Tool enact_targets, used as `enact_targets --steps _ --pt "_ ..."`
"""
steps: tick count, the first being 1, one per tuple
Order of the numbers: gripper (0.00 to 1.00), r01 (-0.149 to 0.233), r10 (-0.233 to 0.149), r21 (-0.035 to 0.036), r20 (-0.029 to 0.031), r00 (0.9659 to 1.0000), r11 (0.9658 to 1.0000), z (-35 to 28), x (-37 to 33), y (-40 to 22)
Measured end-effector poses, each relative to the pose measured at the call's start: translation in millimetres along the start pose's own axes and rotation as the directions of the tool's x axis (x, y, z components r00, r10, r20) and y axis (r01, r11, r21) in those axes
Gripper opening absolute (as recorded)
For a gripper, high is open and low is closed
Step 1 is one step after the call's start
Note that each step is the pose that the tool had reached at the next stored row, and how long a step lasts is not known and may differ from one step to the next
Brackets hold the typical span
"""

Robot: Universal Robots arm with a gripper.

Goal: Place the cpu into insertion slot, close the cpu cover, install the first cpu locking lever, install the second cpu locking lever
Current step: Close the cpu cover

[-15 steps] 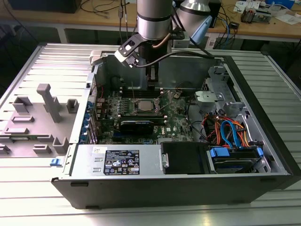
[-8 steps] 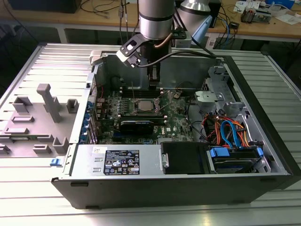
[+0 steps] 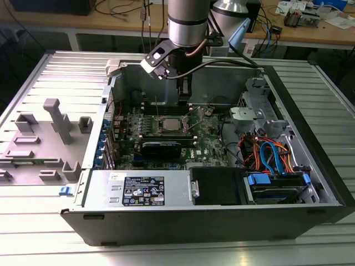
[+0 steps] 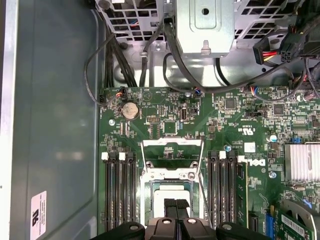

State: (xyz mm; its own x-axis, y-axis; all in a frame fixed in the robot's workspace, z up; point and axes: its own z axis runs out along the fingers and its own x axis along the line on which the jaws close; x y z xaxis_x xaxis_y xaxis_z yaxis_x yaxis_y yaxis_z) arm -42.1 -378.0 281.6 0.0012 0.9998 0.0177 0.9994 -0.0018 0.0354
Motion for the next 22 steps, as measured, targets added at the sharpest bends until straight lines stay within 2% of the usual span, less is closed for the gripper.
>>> enact_targets --steps 22 --pt "0.11 0.0 0.0 0.0 0.0001 1.0 1.0 0.1 0.8 1.8"
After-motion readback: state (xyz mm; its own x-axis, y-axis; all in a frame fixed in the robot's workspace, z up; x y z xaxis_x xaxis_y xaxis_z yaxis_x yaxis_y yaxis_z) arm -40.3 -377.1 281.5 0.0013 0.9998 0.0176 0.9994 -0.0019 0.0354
